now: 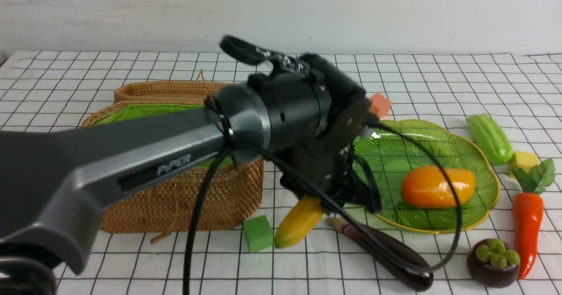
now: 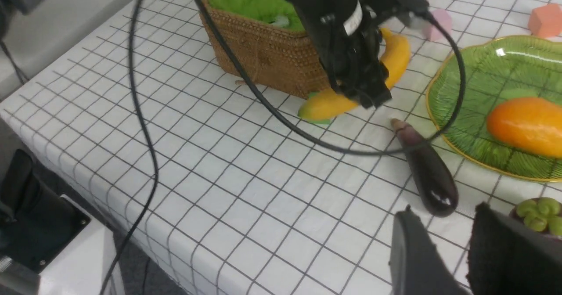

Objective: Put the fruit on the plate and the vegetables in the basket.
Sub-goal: Use the left arm to grab a banana and put it into the right plate

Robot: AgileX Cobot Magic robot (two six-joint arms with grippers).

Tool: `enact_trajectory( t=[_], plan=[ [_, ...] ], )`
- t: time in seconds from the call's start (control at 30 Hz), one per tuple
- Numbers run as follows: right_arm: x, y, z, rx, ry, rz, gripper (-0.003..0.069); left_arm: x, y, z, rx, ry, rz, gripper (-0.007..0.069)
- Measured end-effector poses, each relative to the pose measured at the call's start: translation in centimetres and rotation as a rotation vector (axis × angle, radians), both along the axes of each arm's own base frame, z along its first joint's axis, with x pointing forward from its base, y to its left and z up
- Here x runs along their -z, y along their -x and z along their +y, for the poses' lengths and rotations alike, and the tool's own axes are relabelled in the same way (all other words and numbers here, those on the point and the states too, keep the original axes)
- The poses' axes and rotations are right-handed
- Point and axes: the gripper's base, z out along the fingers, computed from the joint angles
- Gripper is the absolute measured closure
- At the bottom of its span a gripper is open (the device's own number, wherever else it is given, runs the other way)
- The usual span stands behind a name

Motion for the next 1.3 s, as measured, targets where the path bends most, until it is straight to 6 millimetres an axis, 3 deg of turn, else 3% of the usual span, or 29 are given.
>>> enact_trajectory(
  t=[0.1,0.2,0.37,0.5,0.6,0.77,1.03,1.2,1.3],
  plan=[
    [0.2,-0.6,-0.8,0.114,0.022,0.007,0.0434,-3.7,-0.3,-1.1,0.169,0.088,-0.106,0.0321],
    [0.2,-1.1,-1.9,0.267,0.022,0.02,0.0431,-4.3,-1.1,-3.0,0.343,0.16,-0.2,0.0321],
    [0.2,-1.5,-2.8,0.389,0.031,0.01,0.0427,-1.6,-3.6,-6.6,0.509,0.204,-0.33,0.0321],
    [0.2,-1.5,-2.7,0.381,0.018,0.02,0.0424,3.1,-6.6,-9.4,0.53,0.197,-0.417,0.0321],
    [0.2,-1.4,-2.4,0.355,-0.001,0.034,0.0424,5.3,-7.7,-9.9,0.517,0.177,-0.426,0.0321],
    [0.2,-1.3,-2.2,0.329,0.001,0.035,0.0424,6.2,-8.6,-9.5,0.481,0.175,-0.422,0.0297],
    [0.2,-1.3,-2.2,0.326,0.003,0.034,0.0424,4.6,-8.5,-9.0,0.444,0.197,-0.412,0.0076],
    [0.2,-1.3,-2.2,0.324,0.001,0.035,0.0424,2.2,-7.4,-8.1,0.407,0.193,-0.337,0.0049],
    [0.2,-1.5,-2.1,0.323,0.006,0.043,0.0424,-1.9,-5.4,-6.3,0.364,0.187,-0.239,0.0075]
  ],
)
